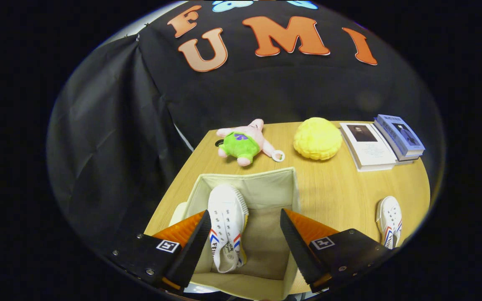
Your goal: Open the storage box then place both shoes into the box .Put the left shoe in first, then the right shoe, with the right side of both shoes facing outward in a uniform manner.
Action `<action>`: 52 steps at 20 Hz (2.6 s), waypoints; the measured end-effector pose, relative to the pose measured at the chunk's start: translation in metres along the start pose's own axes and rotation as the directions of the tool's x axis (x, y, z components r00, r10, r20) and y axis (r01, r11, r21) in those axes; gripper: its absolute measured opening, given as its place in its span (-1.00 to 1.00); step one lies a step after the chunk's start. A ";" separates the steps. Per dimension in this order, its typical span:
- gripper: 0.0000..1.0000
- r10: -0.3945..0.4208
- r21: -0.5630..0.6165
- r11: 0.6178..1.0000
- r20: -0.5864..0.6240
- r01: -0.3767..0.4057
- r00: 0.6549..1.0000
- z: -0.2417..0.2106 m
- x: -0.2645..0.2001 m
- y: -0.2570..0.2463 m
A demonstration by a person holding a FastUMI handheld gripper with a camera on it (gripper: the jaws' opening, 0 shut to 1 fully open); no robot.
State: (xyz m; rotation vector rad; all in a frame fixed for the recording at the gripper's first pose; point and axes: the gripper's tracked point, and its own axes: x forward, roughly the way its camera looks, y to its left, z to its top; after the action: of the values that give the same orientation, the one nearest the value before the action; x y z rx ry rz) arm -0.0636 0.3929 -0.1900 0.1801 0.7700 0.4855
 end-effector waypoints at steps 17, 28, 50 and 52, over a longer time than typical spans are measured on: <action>0.98 -0.319 0.125 0.942 0.036 0.312 0.947 -0.012 -0.069 -0.204; 0.97 -0.483 0.208 0.854 -0.023 0.477 0.875 -0.076 -0.111 -0.320; 0.49 -0.355 0.180 0.898 -0.241 0.401 0.903 -0.165 -0.056 -0.374; 0.15 -0.332 0.164 0.912 -0.247 0.377 0.910 -0.166 -0.051 -0.369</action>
State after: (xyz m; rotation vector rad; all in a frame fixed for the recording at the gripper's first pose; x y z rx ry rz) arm -0.0810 0.0424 -0.3974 0.1784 1.0431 0.0731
